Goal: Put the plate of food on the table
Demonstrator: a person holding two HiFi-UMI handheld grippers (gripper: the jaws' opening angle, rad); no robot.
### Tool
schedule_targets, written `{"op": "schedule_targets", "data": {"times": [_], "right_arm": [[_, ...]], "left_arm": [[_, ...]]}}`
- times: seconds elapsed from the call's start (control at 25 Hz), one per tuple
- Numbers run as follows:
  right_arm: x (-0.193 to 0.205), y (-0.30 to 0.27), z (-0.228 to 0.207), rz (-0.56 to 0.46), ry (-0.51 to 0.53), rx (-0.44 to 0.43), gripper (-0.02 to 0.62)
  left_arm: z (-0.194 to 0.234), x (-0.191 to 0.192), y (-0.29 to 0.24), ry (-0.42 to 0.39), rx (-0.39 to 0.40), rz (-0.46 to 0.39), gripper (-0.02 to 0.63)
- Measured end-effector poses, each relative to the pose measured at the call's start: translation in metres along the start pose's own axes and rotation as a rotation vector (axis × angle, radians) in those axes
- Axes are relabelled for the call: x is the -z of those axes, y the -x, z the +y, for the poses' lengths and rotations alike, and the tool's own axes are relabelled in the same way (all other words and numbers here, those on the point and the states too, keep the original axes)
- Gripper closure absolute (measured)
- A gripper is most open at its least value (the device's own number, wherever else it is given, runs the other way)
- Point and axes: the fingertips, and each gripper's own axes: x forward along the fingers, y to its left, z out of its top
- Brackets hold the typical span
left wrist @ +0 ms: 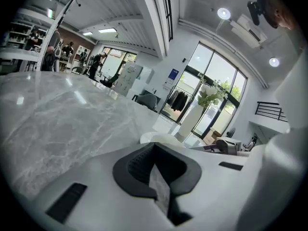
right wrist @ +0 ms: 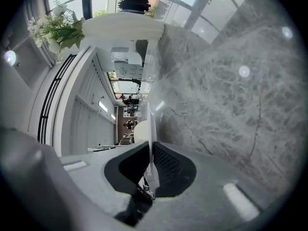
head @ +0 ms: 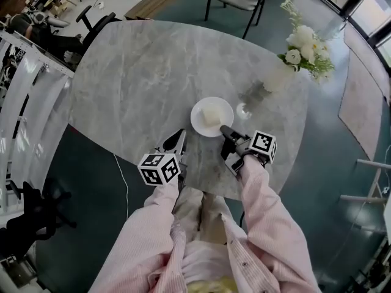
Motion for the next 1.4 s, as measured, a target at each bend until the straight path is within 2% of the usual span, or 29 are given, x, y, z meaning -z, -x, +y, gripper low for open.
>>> {"op": "schedule_targets", "data": {"times": [0.4,0.68,0.96,1.4], "right_arm": [[-0.003,-0.008,-0.012,0.005,-0.005,0.04,0.575],[-0.006,-0.009,-0.018,-0.015,0.009,0.137,0.575],[-0.007,-0.012,-0.022,-0.031,0.081,0.241,0.574],[-0.004,-0.013,-0.025,-0.001,0.311,0.43,0.506]], "left_arm": [[0.004,0.02,-0.015,0.027,-0.001,0.06,0.615],[0.005,0.028,-0.017,0.039,-0.001,0.086,0.615],[0.0,0.031,-0.02,0.045,0.009,0.094,0.615],[-0.002,0.029,-0.021,0.045,0.021,0.095,0.615]]}}
